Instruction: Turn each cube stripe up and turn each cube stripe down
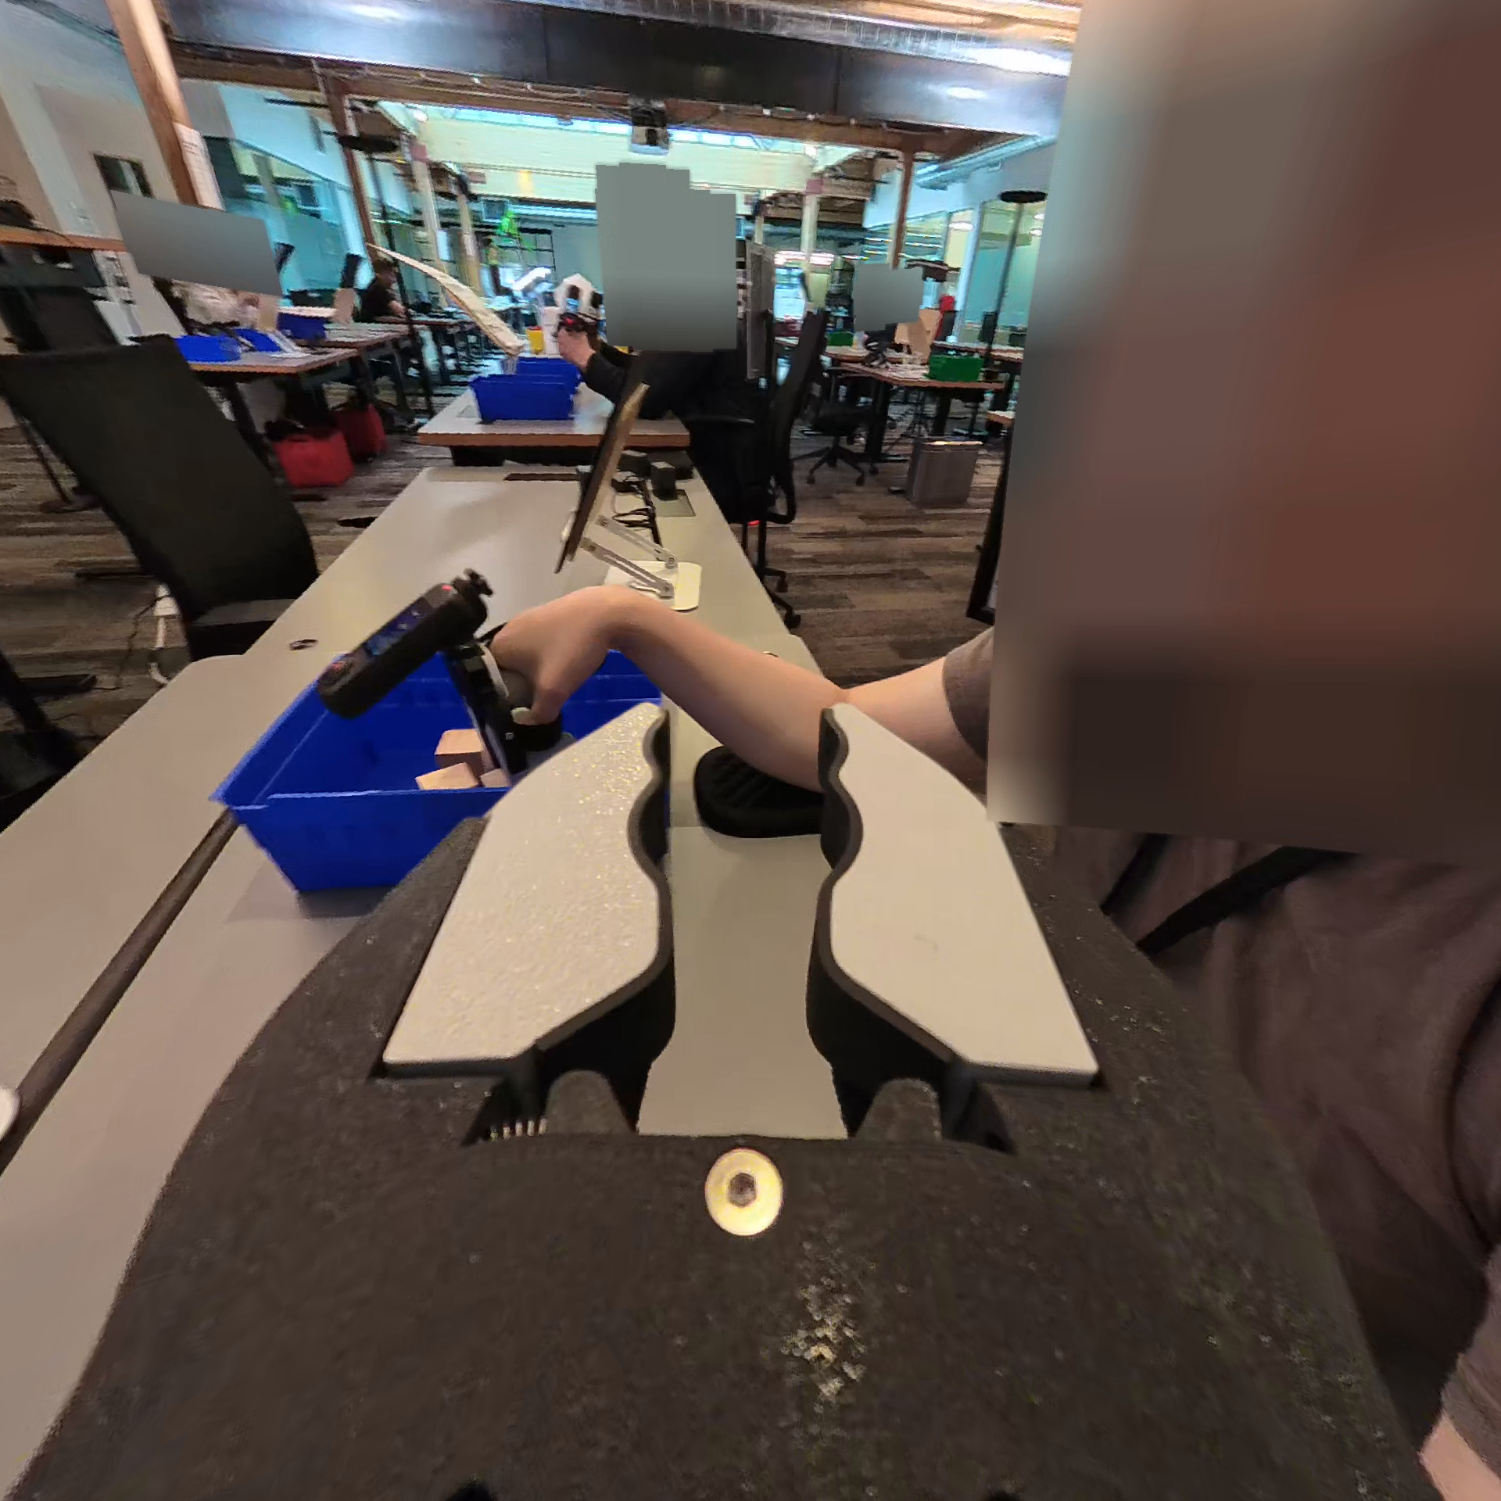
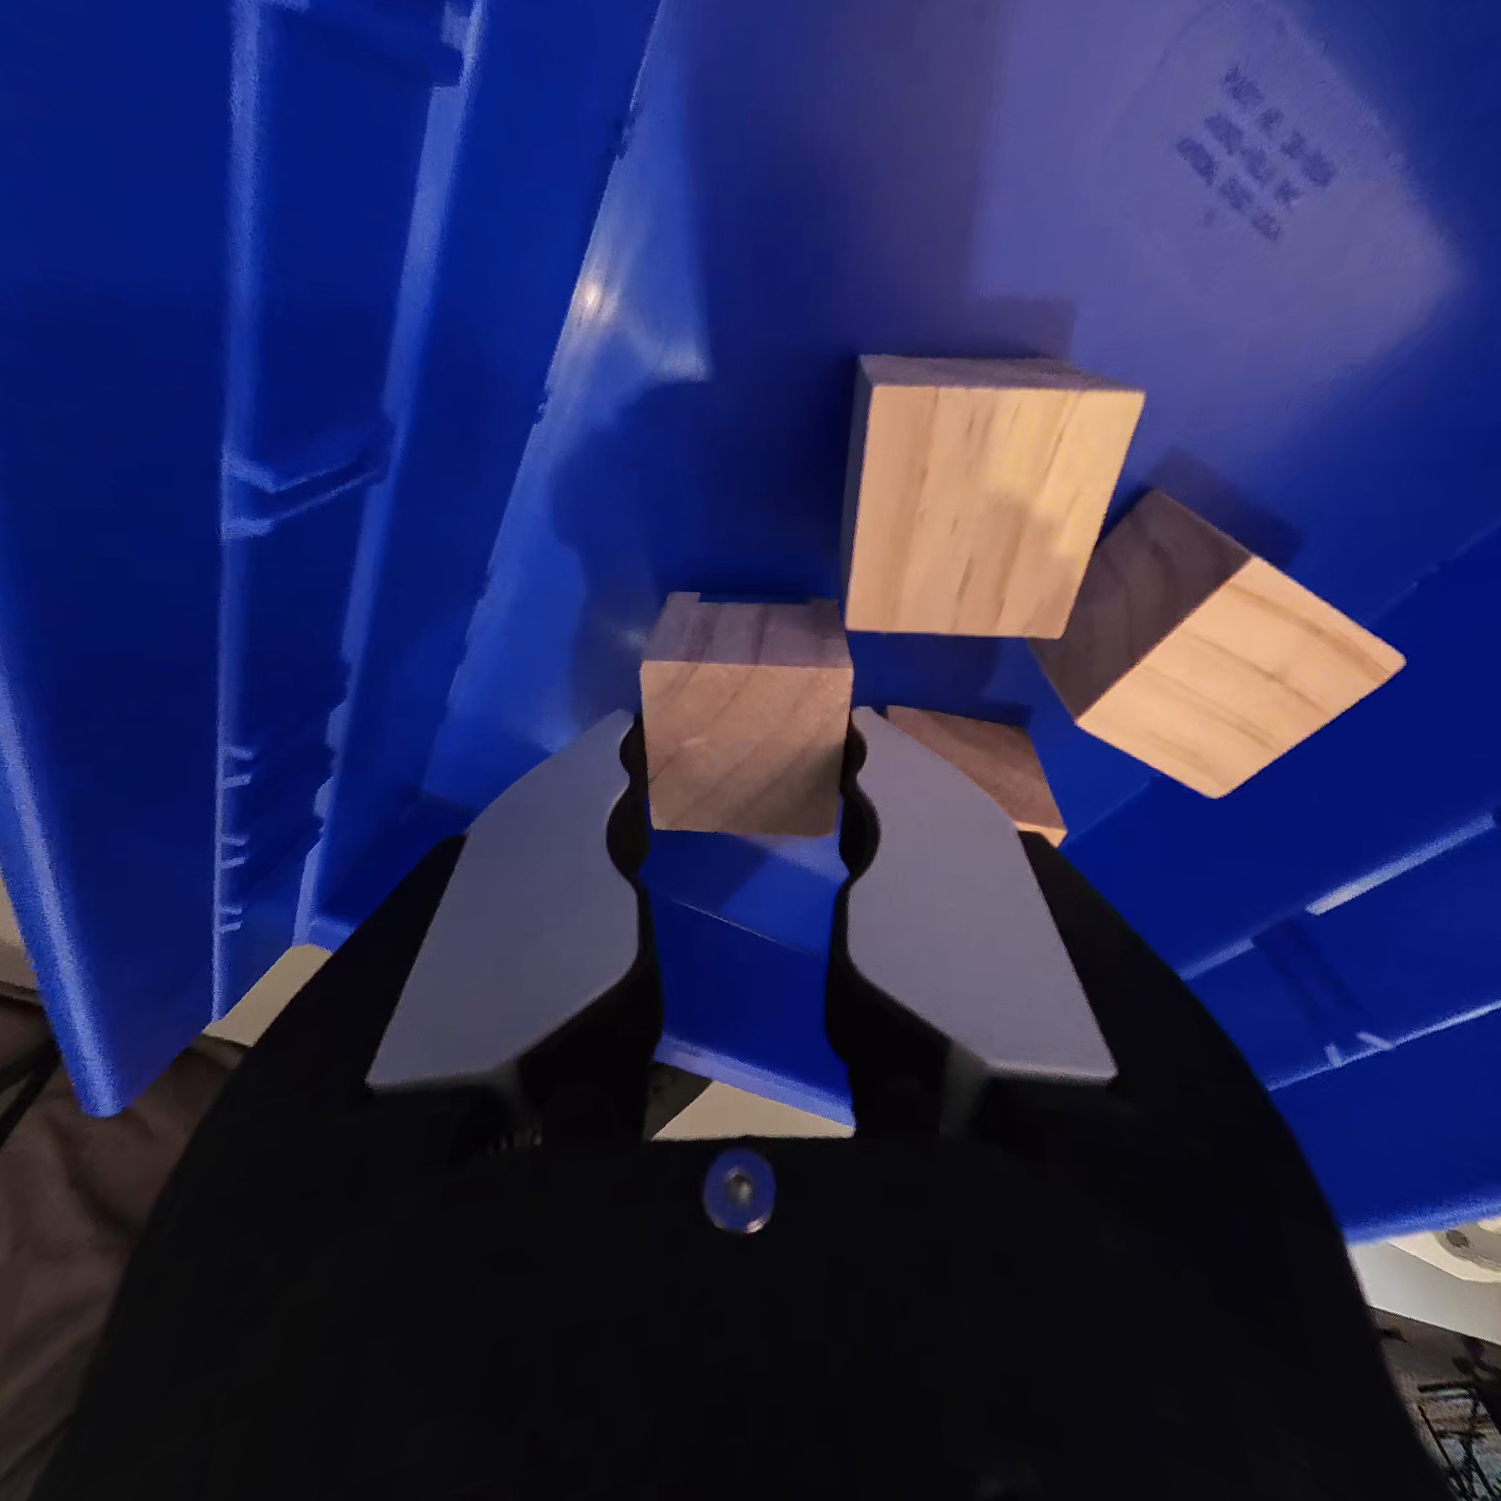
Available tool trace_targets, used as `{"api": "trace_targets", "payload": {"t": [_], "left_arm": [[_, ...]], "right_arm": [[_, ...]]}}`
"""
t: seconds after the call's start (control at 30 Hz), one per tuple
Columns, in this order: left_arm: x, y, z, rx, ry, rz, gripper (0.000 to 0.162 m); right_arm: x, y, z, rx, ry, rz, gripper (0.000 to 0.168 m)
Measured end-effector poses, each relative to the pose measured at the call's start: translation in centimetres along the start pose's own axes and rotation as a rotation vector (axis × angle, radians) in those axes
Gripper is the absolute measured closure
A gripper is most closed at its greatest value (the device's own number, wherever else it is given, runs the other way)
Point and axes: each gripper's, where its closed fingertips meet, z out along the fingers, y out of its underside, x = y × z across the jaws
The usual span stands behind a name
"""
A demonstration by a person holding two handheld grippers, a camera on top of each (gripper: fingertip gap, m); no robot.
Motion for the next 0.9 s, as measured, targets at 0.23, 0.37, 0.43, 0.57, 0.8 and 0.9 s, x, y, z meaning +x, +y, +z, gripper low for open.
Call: {"api": "trace_targets", "payload": {"t": [0.23,0.37,0.43,0.57,0.8,0.9], "left_arm": [[-2.0,0.3,-1.6,-0.027,-0.135,0.001,0.127],[-2.8,0.8,-2.2,-0.084,-0.215,0.016,0.126],[-3.5,1.0,-2.8,-0.12,-0.293,0.024,0.126],[-6.2,1.2,-5.7,-0.176,-0.562,0.02,0.126],[-8.7,3.9,-11.9,-0.167,-0.802,-0.062,0.125],[-9.6,9.0,-16.9,-0.368,-0.975,-0.205,0.125]], "right_arm": [[0.6,0.1,0.8,-0.041,0.054,-0.021,0.122],[0.6,-0.1,0.0,-0.005,0.074,-0.03,0.117],[0.5,-0.2,-1.2,0.044,0.089,-0.04,0.116],[0.1,-0.6,-4.8,0.212,0.116,-0.073,0.116],[-1.2,-2.4,-14.6,0.7,0.162,-0.149,0.117],[-1.8,-1.9,-16.1,0.776,0.16,-0.199,0.12]]}}
